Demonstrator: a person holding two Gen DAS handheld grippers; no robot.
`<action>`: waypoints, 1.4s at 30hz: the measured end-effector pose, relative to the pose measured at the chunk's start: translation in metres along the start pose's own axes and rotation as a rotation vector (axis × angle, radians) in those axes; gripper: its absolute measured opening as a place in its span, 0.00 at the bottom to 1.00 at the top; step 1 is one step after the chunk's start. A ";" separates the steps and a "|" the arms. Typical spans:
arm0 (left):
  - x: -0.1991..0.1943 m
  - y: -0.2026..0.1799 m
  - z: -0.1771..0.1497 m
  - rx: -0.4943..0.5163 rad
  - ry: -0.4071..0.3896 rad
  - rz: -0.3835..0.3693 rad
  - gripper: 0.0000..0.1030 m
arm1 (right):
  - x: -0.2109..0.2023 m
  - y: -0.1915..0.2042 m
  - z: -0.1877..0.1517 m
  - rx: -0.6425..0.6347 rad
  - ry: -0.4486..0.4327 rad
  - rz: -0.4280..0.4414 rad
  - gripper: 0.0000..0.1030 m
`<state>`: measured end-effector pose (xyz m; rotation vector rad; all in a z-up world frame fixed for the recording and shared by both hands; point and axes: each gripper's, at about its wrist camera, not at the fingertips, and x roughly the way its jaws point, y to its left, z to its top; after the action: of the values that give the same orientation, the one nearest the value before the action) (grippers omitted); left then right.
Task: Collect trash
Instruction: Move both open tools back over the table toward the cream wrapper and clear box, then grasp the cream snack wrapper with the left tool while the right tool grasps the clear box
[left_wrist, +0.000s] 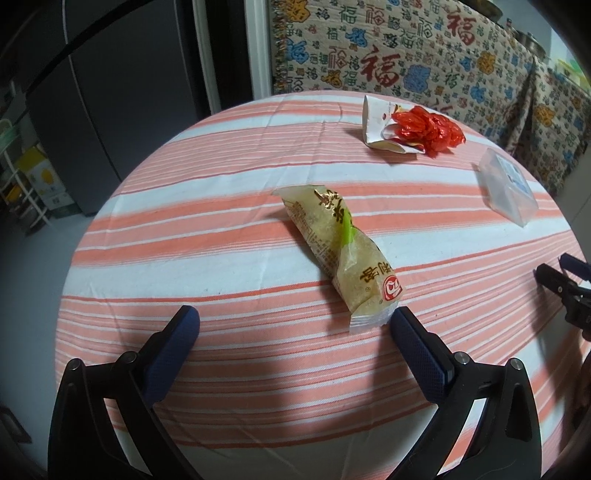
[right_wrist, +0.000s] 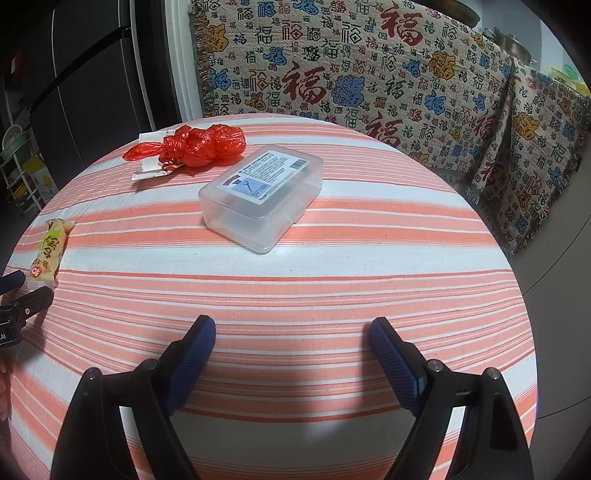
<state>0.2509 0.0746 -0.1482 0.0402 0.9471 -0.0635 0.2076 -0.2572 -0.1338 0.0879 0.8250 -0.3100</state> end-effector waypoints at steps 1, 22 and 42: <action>-0.001 0.002 0.000 0.005 0.009 -0.004 1.00 | 0.000 0.000 0.000 0.001 0.000 0.001 0.85; 0.002 -0.012 0.027 -0.026 -0.008 -0.071 0.63 | 0.035 0.015 0.083 0.278 0.075 0.019 0.86; -0.019 -0.079 0.003 0.107 0.008 -0.259 0.21 | -0.030 -0.065 0.006 0.127 0.140 0.161 0.64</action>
<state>0.2366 -0.0035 -0.1316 0.0164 0.9522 -0.3542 0.1724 -0.3134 -0.1048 0.2957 0.9302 -0.2058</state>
